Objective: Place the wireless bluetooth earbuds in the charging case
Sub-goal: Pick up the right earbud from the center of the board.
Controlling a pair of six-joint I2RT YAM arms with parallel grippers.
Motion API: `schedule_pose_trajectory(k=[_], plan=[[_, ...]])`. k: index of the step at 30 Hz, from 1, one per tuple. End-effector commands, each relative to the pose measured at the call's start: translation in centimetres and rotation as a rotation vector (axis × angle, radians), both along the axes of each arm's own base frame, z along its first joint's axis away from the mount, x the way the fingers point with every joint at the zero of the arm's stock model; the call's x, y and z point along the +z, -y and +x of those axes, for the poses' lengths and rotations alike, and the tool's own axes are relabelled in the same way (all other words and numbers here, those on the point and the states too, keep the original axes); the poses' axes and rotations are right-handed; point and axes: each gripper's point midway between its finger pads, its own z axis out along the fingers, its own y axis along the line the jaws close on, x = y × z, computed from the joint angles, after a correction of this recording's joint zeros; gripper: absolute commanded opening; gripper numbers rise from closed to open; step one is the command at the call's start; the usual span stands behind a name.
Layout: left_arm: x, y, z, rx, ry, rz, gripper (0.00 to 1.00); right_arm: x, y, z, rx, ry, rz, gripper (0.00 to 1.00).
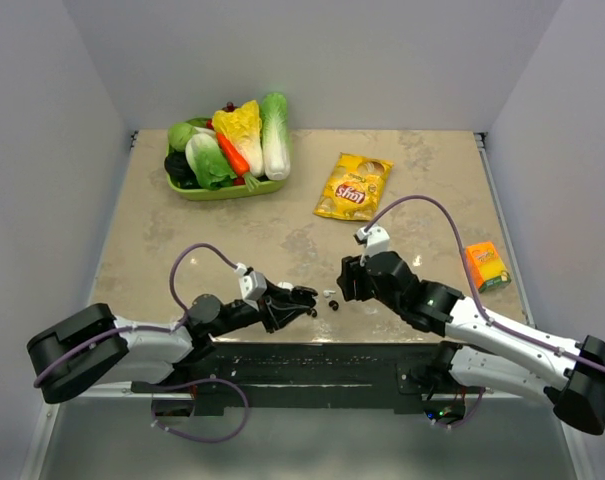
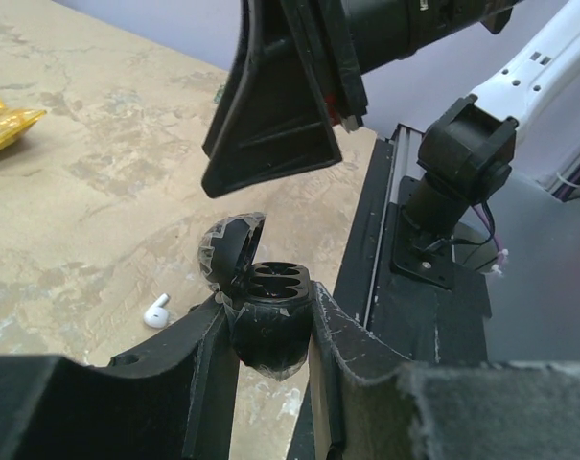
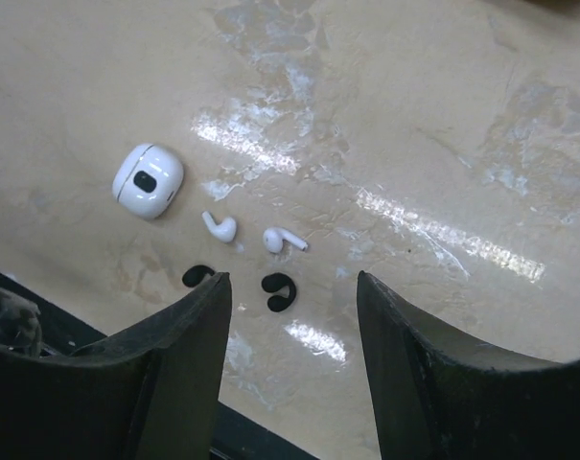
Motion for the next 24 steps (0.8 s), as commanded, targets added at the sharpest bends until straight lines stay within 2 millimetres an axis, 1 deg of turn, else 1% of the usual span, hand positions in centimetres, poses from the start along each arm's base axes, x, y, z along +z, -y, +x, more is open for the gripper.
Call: schedule_pose_trajectory(k=[1, 4, 6, 7, 8, 9, 10, 14, 15, 16, 17, 19, 20, 24], plan=[[11.6, -4.7, -2.4, 0.054, 0.36, -0.447, 0.0, 4.2, -2.6, 0.2, 0.026, 0.053, 0.213, 0.58], [12.6, -4.9, -2.6, 0.052, 0.374, -0.478, 0.0, 4.7, -2.4, 0.3, 0.017, 0.063, 0.216, 0.59], [13.6, -5.1, -2.6, 0.053, 0.381, -0.509, 0.13, 5.0, -2.4, 0.4, 0.016, 0.072, 0.217, 0.6], [14.1, -5.2, -2.8, 0.049, 0.396, -0.522, 0.13, 5.2, -2.5, 0.4, 0.019, 0.075, 0.223, 0.6], [14.3, -5.1, -3.1, 0.032, 0.412, -0.525, 0.07, 5.3, -2.6, 0.4, 0.024, 0.073, 0.223, 0.6], [15.6, -5.1, -3.2, 0.031, 0.442, -0.553, 0.0, 5.6, -2.9, 0.2, 0.04, 0.071, 0.235, 0.6], [16.3, -5.3, -3.4, 0.032, 0.457, -0.573, 0.0, 6.1, -3.0, 0.2, 0.045, 0.078, 0.247, 0.6], [19.0, -5.7, -4.3, 0.011, 0.551, -0.631, 0.0, 9.9, -2.8, -0.1, 0.069, 0.152, 0.321, 0.61], [19.6, -5.9, -4.4, 0.008, 0.566, -0.644, 0.0, 11.1, -2.5, -0.3, 0.076, 0.176, 0.345, 0.63], [20.5, -6.3, -4.7, 0.004, 0.599, -0.663, 0.0, 12.1, -2.7, -0.7, 0.097, 0.188, 0.362, 0.65], [21.0, -6.5, -4.9, -0.003, 0.62, -0.673, 0.0, 12.7, -2.6, -0.8, 0.111, 0.202, 0.361, 0.67], [21.9, -6.8, -5.4, -0.029, 0.68, -0.679, 0.0, 13.4, -2.3, -0.8, 0.109, 0.214, 0.354, 0.7], [22.1, -6.8, -5.5, -0.038, 0.694, -0.675, 0.0, 13.4, -2.3, -0.8, 0.114, 0.219, 0.34, 0.71], [21.9, -6.9, -5.2, -0.079, 0.694, -0.645, 0.0, 13.0, -2.4, -0.8, 0.123, 0.212, 0.328, 0.71]])
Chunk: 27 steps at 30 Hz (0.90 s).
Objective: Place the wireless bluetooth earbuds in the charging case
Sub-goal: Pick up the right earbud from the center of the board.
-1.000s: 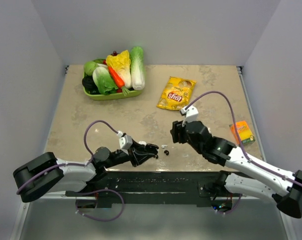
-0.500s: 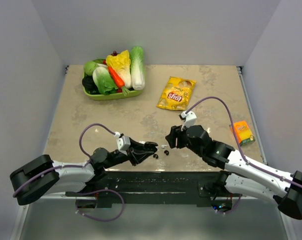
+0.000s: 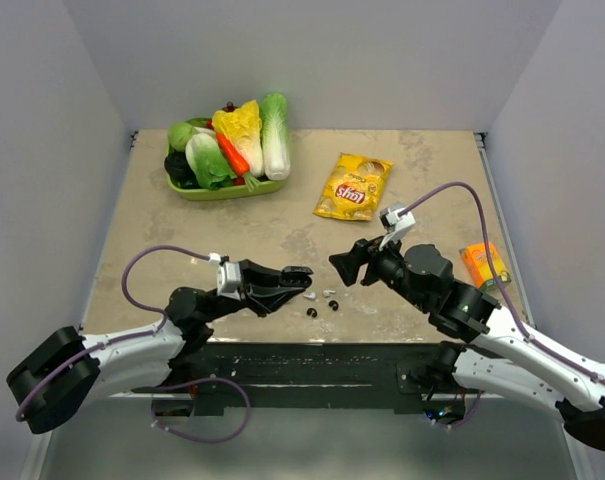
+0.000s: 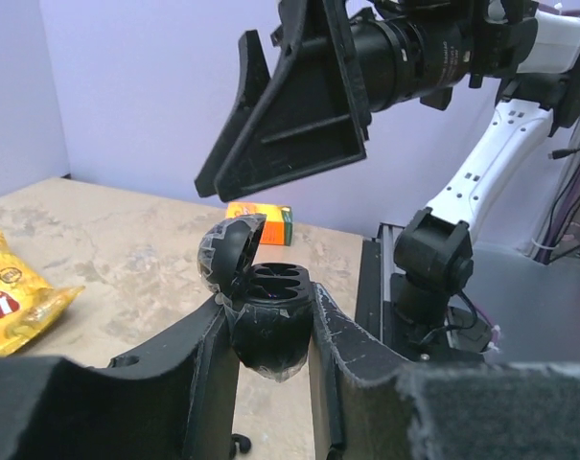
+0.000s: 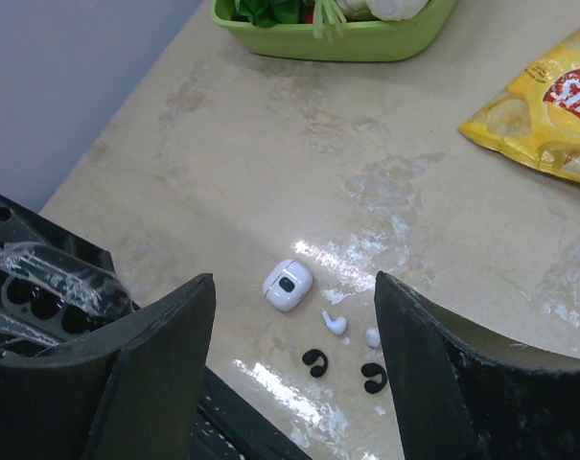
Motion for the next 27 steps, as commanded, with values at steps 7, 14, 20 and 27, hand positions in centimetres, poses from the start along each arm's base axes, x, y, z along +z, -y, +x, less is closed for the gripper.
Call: schedule_pose_trajectory(k=[7, 14, 20, 27], plan=[[14.7, -5.8, -4.9, -0.058, 0.546, -0.441, 0.0, 1.9, -1.4, -0.9, 0.107, 0.069, 0.041, 0.7], [19.4, -6.0, -5.0, -0.069, 0.626, -0.518, 0.0, 0.8, -0.6, -0.1, 0.043, 0.069, 0.019, 0.7], [20.6, -7.6, -1.2, 0.145, 0.557, -0.605, 0.02, -0.6, 0.0, 0.8, -0.02, 0.048, -0.013, 0.69], [22.7, -8.0, 2.7, 0.313, 0.454, -0.591, 0.0, -0.8, 0.0, 1.4, -0.043, 0.057, -0.027, 0.69]])
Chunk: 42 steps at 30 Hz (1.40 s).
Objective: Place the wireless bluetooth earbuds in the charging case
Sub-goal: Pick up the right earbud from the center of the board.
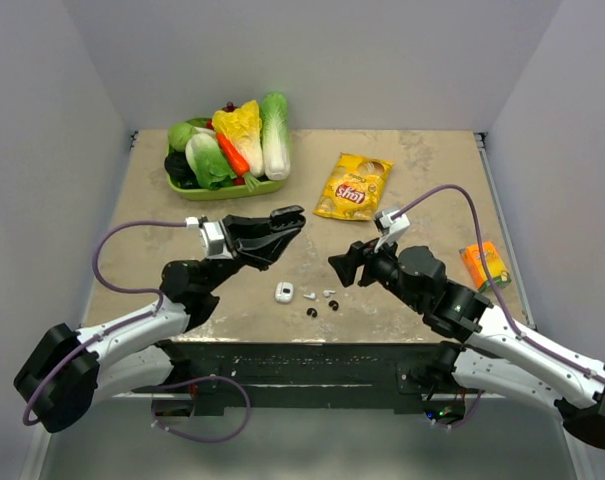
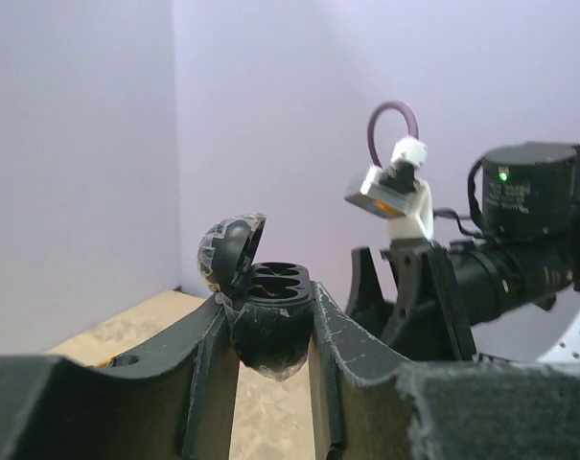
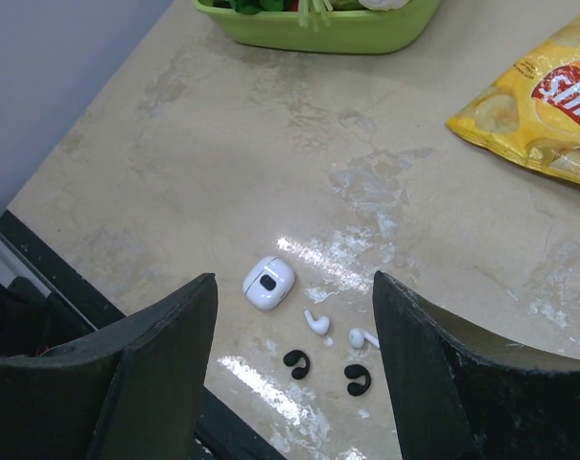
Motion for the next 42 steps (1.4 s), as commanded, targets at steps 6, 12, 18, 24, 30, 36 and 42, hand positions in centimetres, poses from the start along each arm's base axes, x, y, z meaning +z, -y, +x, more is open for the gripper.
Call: schedule_pose_trajectory(k=[6, 12, 18, 24, 30, 36, 42], plan=[[15.1, -5.7, -8.2, -0.119, 0.431, -0.403, 0.0, 1.5, 0.1, 0.9, -0.047, 0.077, 0.081, 0.69], [11.5, -5.2, -11.4, -0.352, 0.394, -0.38, 0.0, 8.4, -0.5, 0.5, -0.001, 0.201, 0.22, 0.65], [8.4, -6.3, -11.5, -0.269, 0.373, -0.36, 0.0, 12.3, 0.6, 1.5, -0.067, 0.288, 0.229, 0.64], [10.9, -6.8, -14.0, -0.24, 0.613, -0.331, 0.0, 4.3, 0.5, 1.5, -0.082, 0.149, 0.148, 0.63], [8.6, -4.1, -14.7, -0.411, 0.603, -0.173, 0.0, 2.0, 1.0, 0.4, -0.054, 0.119, 0.15, 0.63], [1.9, -4.2, -13.1, -0.376, 0.357, -0.14, 0.0, 5.1, 2.9, -0.7, -0.05, 0.186, 0.144, 0.63], [-1.8, -7.8, -9.9, -0.143, 0.123, -0.276, 0.0, 7.1, 3.6, -1.0, -0.047, 0.212, 0.119, 0.63]])
